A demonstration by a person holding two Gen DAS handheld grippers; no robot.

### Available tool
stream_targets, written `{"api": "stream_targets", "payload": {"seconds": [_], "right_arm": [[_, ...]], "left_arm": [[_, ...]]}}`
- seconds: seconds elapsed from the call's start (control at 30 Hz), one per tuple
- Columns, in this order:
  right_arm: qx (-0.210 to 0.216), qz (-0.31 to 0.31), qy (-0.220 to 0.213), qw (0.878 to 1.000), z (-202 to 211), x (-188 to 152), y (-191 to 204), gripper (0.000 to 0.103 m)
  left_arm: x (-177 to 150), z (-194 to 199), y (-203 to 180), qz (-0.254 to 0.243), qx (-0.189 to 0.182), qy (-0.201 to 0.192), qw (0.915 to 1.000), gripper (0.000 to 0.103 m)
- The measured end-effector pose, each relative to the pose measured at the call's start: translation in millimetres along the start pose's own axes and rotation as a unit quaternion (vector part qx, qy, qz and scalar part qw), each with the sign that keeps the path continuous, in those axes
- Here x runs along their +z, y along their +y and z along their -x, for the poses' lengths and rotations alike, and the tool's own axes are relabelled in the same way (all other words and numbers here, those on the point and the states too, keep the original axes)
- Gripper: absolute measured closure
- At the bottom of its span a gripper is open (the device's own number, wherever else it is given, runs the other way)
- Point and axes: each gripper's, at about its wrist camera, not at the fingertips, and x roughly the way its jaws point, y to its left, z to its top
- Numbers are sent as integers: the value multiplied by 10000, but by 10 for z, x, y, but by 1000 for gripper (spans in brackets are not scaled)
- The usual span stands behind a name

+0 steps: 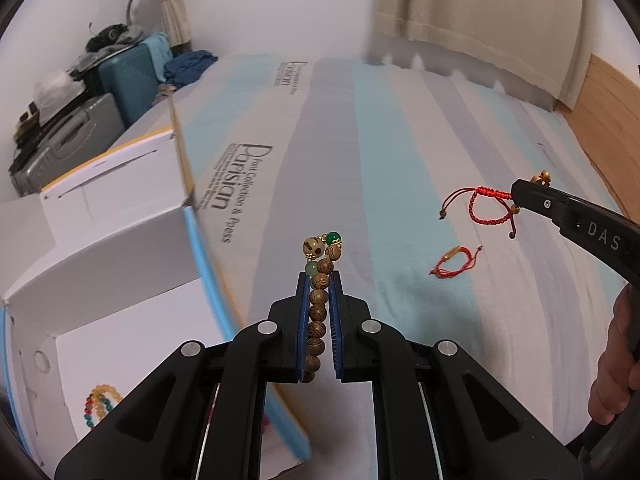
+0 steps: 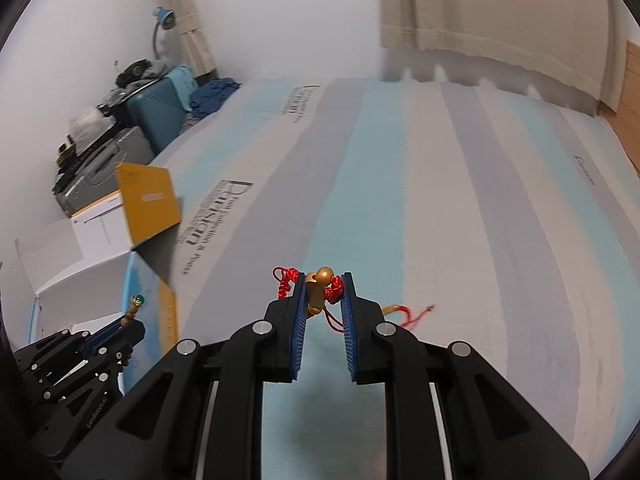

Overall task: Organize jewelry
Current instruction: 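Lift and carry both held bracelets over the white box, then open both grippers to drop the bracelets into the box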

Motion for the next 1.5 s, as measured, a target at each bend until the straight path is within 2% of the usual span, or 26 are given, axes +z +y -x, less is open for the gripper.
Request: {"api": "stream_targets", "payload": {"seconds": [0.53, 0.8, 1.03, 1.27, 1.5], "right_arm": [[779, 780, -107, 9938, 151, -74, 1172, 87], [1134, 1179, -4, 9865, 89, -207, 1813, 87], [1424, 1365, 120, 9803, 28, -307, 2223, 87], [1441, 1716, 451, 9735, -137, -515, 2543, 87], [1374, 1863, 718, 9702, -315, -649, 2687, 87]], "left_arm": [[-118, 534, 816, 465, 378, -308, 9977, 95], [-256, 589, 1287, 725, 642, -179, 9951, 95], [-431, 646, 1695, 1013, 941, -26, 9904, 95], [-637, 645, 2099, 1363, 1245, 195, 9826, 95], [-788, 575, 2228, 1475, 1304, 379, 9797, 94]]}}
